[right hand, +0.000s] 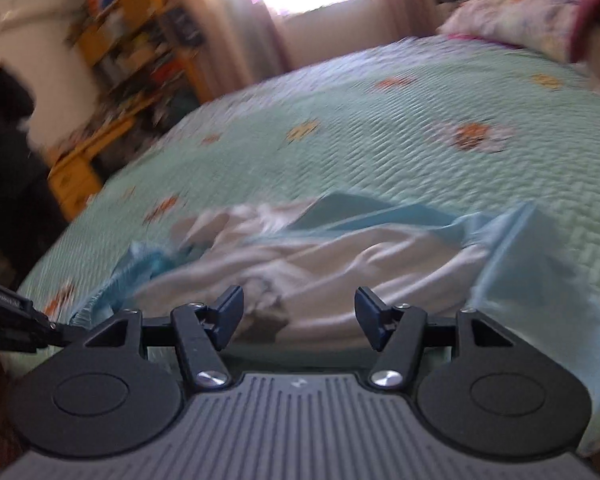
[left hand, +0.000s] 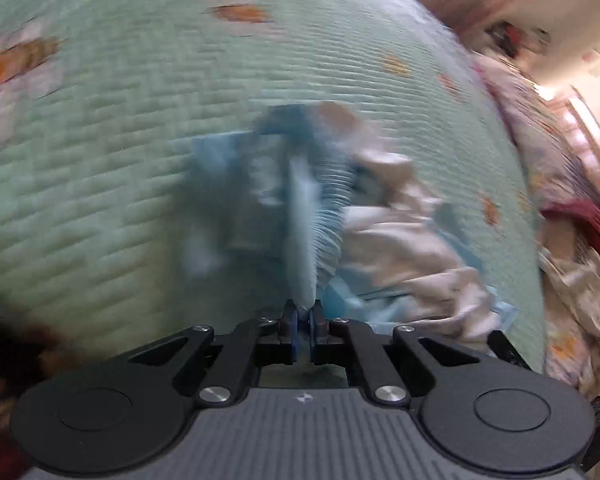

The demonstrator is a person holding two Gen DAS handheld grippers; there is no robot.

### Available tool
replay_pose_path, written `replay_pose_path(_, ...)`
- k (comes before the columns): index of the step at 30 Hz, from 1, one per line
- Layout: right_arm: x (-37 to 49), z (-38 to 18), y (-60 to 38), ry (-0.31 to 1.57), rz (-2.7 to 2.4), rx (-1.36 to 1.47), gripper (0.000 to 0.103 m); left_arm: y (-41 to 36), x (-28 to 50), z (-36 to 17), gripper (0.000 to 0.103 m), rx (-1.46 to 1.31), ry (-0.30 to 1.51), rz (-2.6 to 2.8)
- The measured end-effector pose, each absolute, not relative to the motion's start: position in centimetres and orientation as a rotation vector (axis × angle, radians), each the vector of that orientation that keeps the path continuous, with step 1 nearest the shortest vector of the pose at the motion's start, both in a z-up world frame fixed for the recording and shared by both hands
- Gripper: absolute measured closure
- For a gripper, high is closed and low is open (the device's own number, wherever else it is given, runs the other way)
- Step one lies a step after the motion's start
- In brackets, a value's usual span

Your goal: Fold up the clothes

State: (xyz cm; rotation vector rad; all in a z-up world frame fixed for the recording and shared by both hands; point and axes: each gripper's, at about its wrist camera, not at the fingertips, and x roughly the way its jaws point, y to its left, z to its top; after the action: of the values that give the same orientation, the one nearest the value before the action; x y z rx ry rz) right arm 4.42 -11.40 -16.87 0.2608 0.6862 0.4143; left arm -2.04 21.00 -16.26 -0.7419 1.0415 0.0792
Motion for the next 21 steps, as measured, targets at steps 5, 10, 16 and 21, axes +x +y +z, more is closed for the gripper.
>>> replay_pose_path(5,4.1,-16.6,-7.0,0.688,0.529,0.087,0.039,21.7,-3.8,-18.2,0.097,-0.793,1.092,0.005)
replay_pose_path(10,3.6,-16.3,-2.6,0.626,0.608,-0.205,0.039,20.7,-3.2,-19.1,0.097,-0.805,1.087,-0.057)
replay_pose_path(16,5.3,-17.6,0.8,0.673,0.665,-0.318,0.039,21.0,-3.4,-19.3,0.095,-0.821,1.073,-0.095)
replay_pose_path(21,6.7,-19.4,1.9,0.673,0.626,-0.23,0.088,22.0,-4.2,-18.8,0.09,-0.843,1.04,-0.115)
